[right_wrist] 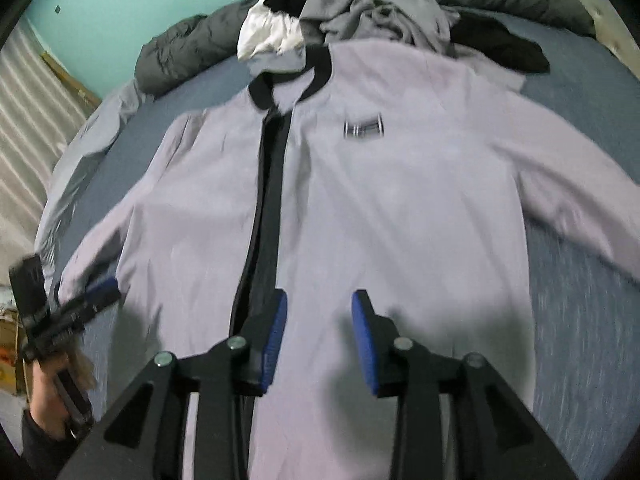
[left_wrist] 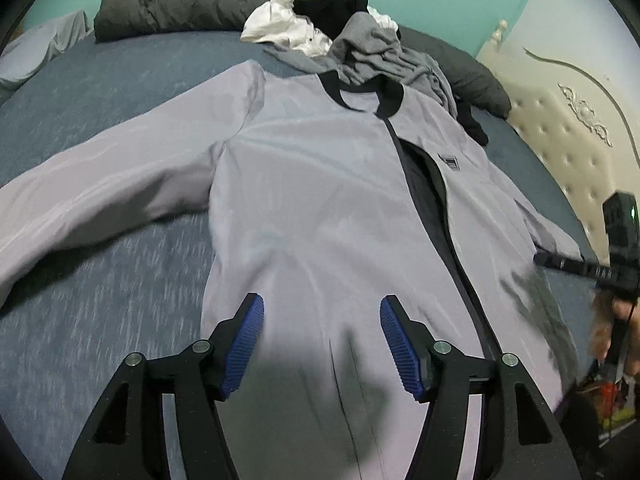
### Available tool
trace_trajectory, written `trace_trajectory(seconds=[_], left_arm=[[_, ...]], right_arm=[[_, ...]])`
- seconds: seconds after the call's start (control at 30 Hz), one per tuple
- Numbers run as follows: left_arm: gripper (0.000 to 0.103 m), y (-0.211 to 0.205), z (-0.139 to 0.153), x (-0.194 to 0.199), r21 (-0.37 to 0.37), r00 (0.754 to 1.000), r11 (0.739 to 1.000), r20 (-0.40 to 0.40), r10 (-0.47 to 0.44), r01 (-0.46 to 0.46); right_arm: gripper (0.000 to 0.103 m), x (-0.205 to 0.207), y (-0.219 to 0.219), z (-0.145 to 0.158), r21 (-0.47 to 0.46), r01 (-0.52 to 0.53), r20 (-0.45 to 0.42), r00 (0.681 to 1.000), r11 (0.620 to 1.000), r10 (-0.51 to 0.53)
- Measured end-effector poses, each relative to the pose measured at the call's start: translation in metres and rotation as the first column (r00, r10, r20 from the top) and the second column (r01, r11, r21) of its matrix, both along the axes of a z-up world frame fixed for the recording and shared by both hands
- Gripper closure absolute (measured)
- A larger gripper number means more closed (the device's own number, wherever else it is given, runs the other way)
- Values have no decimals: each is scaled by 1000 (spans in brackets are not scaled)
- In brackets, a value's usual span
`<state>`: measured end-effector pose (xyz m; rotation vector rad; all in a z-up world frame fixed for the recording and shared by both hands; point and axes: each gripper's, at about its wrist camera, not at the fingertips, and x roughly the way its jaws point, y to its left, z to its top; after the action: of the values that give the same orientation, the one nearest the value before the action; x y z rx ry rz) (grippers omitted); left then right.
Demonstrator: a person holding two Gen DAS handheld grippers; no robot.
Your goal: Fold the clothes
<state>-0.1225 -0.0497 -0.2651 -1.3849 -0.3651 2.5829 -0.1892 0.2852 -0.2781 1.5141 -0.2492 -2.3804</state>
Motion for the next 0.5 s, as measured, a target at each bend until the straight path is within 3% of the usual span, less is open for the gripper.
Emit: trace_trajectory(seconds=[0.2,0.47,0.5], left_arm=[[37,-7,23,43,0,999,1000,27,20,-20],[36,-18,46,89,-39,1000,999,15,24,-23],[36,-19,48,94,-44,1000,999,13,24,-24]], right_arm=[[70,59,-31,-21,22,-99,127,987,995,96],[70,105,-82,-44,93,-210,170,967,973,192],[74,107,-84,-46,107,-206,166,968,973,187]])
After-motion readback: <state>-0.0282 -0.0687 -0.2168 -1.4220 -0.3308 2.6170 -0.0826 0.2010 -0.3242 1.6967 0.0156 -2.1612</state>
